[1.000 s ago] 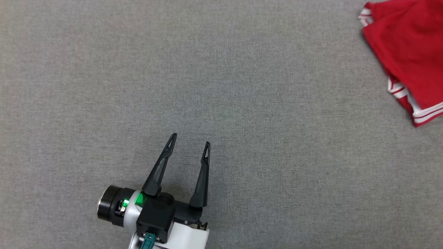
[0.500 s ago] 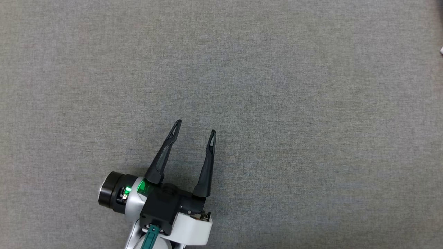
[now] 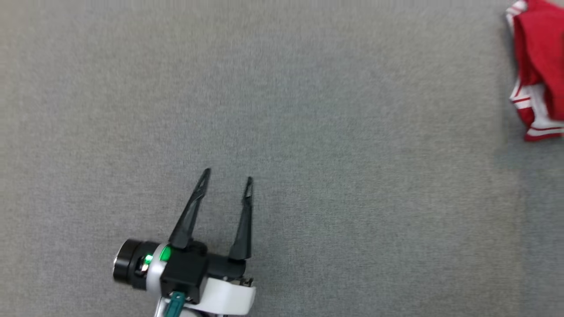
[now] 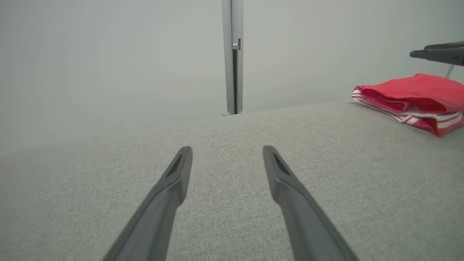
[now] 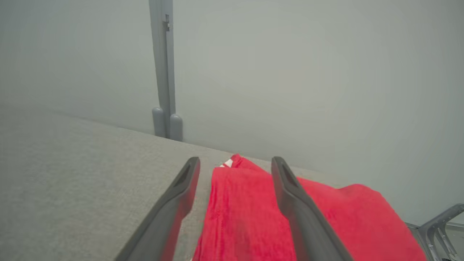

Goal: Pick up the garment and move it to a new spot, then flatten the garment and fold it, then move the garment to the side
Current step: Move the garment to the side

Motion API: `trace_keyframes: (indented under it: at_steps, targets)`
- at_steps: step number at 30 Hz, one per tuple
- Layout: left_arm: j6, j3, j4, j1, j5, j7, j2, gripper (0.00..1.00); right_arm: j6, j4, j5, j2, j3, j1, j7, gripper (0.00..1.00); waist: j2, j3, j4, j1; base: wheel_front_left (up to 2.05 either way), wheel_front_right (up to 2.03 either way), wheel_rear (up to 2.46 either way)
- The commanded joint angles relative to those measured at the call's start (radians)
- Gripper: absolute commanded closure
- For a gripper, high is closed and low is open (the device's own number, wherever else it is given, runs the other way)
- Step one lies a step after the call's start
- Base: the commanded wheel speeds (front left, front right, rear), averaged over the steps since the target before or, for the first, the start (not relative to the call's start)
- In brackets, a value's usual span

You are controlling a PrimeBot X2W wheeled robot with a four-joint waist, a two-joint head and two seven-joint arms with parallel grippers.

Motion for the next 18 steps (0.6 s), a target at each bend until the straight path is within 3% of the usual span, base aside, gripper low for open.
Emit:
trace_keyframes:
  at_steps: [1, 6, 8, 13, 18]
  targets:
    - [0.012, 0.016, 0.002, 0.022, -0.014, -0.001, 0.003, 0.0, -0.002, -0.061, -0.04, 0.017, -0.053, 0.093, -0.004, 0.0, 0.0, -0.076, -0.018, 0.0, 0.0, 0.0, 0.0]
    - [-0.027, 0.059, 0.013, 0.08, -0.092, -0.001, 0.001, 0.0, -0.002, -0.36, -0.245, 0.154, -0.344, 0.418, -0.004, 0.0, 0.0, -0.179, -0.038, 0.0, 0.0, 0.0, 0.0]
    - [-0.045, 0.09, 0.023, 0.114, -0.119, -0.001, 0.0, 0.0, -0.002, -0.542, -0.387, 0.284, -0.505, 0.644, -0.002, 0.0, 0.0, -0.248, -0.047, 0.0, 0.0, 0.0, 0.0]
    - [-0.045, 0.138, 0.018, 0.178, -0.122, -0.001, -0.001, 0.0, -0.002, -0.699, -0.534, 0.455, -0.624, 0.907, -0.003, 0.0, 0.0, -0.347, -0.067, 0.0, 0.0, 0.0, 0.0]
    - [-0.065, 0.159, 0.015, 0.233, -0.106, -0.001, -0.001, 0.0, -0.002, -0.736, -0.592, 0.529, -0.659, 1.039, -0.003, 0.0, 0.0, -0.391, -0.075, 0.0, 0.0, 0.0, 0.0]
